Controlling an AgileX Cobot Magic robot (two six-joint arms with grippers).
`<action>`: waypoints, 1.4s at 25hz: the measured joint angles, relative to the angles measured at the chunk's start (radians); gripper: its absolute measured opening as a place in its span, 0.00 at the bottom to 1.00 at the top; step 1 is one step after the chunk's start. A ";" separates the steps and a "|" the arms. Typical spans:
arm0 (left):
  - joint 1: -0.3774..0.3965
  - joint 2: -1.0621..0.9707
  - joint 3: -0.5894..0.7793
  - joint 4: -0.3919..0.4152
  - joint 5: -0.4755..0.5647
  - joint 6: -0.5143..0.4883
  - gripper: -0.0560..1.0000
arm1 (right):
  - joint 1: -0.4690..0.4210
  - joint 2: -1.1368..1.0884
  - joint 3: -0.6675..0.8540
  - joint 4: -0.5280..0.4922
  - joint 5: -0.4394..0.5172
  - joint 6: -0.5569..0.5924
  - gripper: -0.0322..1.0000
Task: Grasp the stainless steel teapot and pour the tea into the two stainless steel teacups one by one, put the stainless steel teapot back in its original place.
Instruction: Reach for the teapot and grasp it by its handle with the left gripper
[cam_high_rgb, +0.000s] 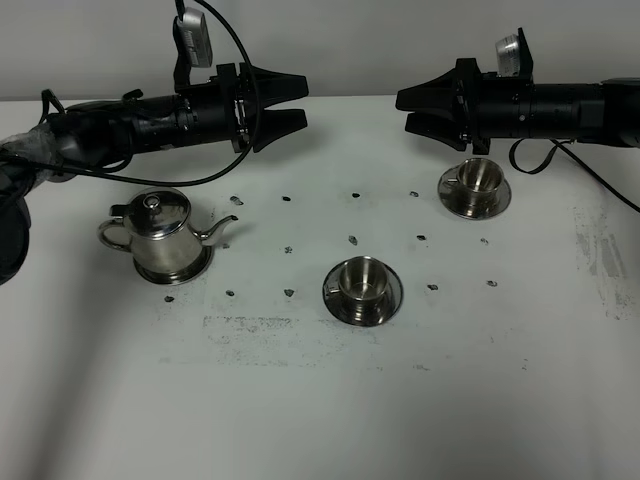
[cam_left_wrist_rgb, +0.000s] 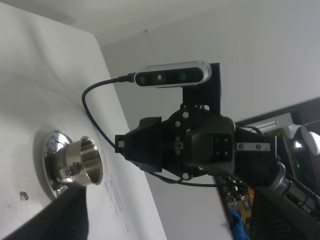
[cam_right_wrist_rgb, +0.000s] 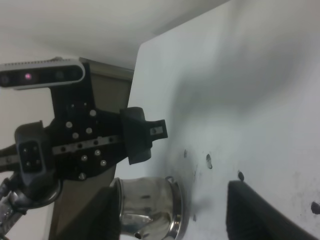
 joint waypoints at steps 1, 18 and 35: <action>0.000 0.000 0.000 -0.001 0.000 0.000 0.67 | 0.000 0.000 0.000 0.000 0.000 0.000 0.48; 0.000 -0.002 -0.033 0.031 0.001 0.000 0.66 | 0.000 -0.004 -0.006 -0.011 -0.005 -0.023 0.48; -0.090 -0.229 -0.387 1.272 -0.114 -0.360 0.53 | 0.004 -0.134 -0.475 -0.989 0.028 0.452 0.48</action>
